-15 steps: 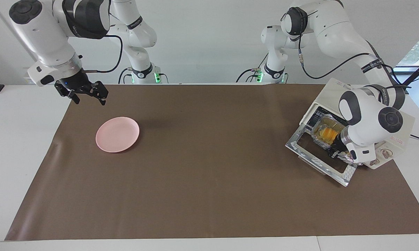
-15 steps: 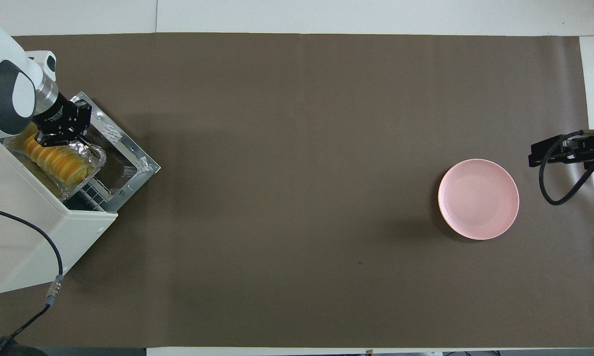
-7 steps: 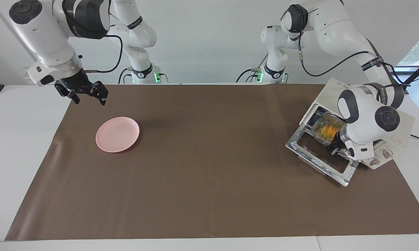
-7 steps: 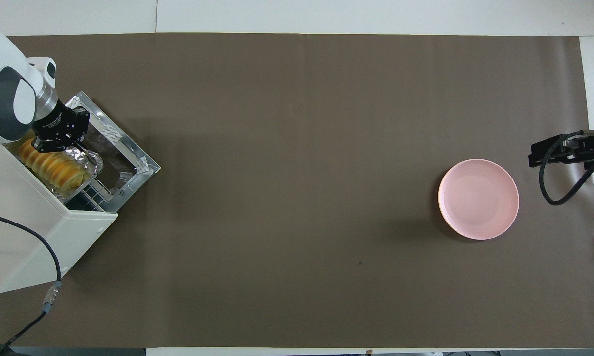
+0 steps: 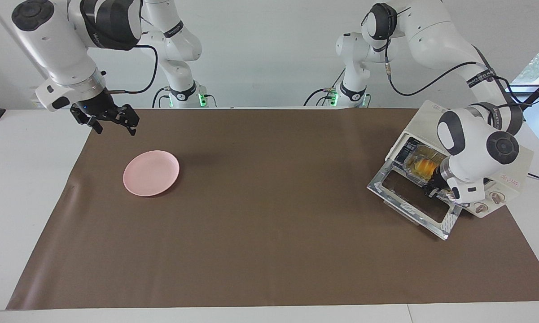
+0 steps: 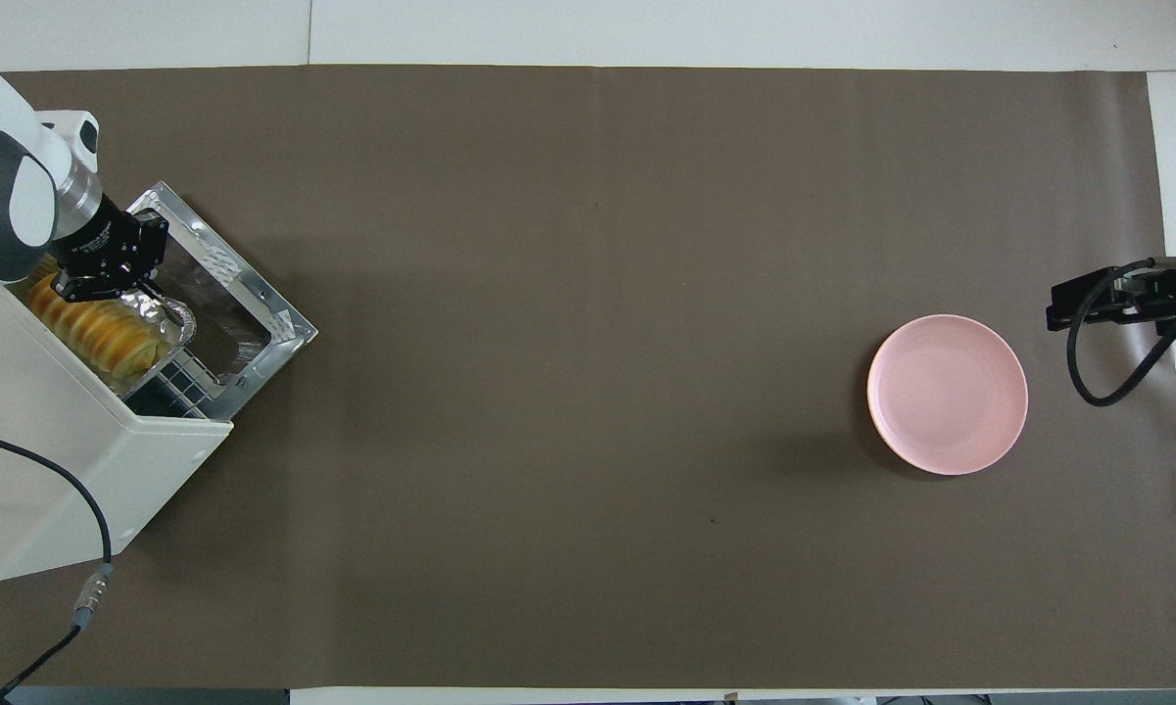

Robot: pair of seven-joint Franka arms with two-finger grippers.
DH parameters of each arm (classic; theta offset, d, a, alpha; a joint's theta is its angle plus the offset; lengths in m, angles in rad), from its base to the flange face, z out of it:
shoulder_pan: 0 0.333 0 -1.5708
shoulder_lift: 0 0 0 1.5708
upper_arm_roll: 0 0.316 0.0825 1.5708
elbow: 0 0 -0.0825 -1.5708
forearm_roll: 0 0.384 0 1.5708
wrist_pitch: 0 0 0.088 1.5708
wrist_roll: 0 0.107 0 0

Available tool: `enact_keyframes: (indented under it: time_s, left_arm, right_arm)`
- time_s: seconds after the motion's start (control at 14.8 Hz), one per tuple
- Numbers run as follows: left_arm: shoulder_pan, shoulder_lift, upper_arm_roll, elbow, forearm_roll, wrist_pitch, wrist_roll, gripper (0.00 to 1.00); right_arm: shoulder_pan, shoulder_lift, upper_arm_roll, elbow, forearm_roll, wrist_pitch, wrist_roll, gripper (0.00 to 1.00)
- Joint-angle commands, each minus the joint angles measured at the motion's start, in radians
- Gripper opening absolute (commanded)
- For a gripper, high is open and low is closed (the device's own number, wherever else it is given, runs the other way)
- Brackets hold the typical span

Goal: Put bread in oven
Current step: 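Push the foil tray deeper into the oven with the left gripper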

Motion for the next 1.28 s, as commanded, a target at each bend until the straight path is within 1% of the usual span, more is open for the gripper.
enact_keyframes:
  time_s: [0.0, 0.68, 0.81, 1.22]
  left_arm:
    - [-0.002, -0.049, 0.004, -0.069, 0.022, 0.022, 0.012, 0.0]
    - [-0.002, -0.062, 0.016, -0.098, 0.04, 0.028, 0.012, 0.0]
    - [-0.002, -0.065, 0.014, -0.101, 0.071, 0.028, 0.014, 0.0]
    - [-0.003, -0.069, 0.013, -0.117, 0.071, 0.045, 0.015, 0.0]
  right_arm:
    - [-0.013, -0.001, 0.011, 0.007, 0.015, -0.018, 0.004, 1.0]
    - [-0.013, -0.001, 0.011, 0.007, 0.015, -0.018, 0.004, 1.0]
    - [-0.013, -0.001, 0.011, 0.007, 0.015, -0.018, 0.004, 1.0]
    - [-0.013, -0.001, 0.011, 0.007, 0.015, -0.018, 0.004, 1.0]
